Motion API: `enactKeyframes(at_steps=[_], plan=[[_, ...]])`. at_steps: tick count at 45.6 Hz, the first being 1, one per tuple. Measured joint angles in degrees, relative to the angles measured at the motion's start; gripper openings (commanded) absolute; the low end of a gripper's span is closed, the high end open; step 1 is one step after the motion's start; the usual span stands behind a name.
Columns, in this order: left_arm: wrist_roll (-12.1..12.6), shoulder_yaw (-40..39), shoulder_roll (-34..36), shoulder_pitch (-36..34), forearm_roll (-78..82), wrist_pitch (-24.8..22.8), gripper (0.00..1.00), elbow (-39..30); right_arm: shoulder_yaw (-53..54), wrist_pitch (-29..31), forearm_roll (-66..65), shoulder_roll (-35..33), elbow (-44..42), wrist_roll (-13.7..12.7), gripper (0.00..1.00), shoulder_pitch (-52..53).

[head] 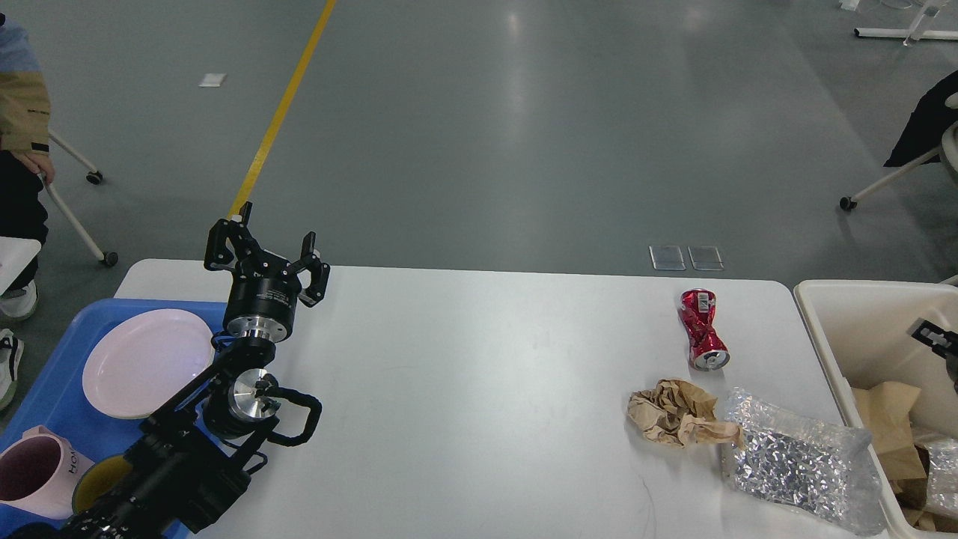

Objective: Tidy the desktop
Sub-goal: 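Move the right gripper back over the crinkled foil bag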

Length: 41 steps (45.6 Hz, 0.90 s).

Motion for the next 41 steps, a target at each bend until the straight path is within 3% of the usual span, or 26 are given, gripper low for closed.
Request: enactKeyframes(at_steps=[8,20,26,35,41], plan=[[0.0,0.0,0.0,0.0,0.0,0.0,0.96,0.0,-0.11,0.84,-0.31,-3.95,10.79,0.25,1.0,9.98],[0.01,0.0,-0.05,0.0,0.0,0.02,0.96,0.0,-1.13,10.21,-9.93,-9.94,44.14,0.39,1.0,42.11],[0.0,0.0,-0.04,0.0,0.0,0.02,0.96,0.0,-2.79,15.73,-15.73,-9.98,58.25,0.42,1.0,55.74],[0.01,0.0,-0.04,0.0,0.0,0.02,0.96,0.0,-5.89,18.04,-18.84,-7.77,77.08,0.4,1.0,69.65],[0.01,0.0,-0.03,0.0,0.0,0.03,0.96,0.0,-7.31,17.87,-19.21,-6.1,81.64,0.33,1.0,72.59]])
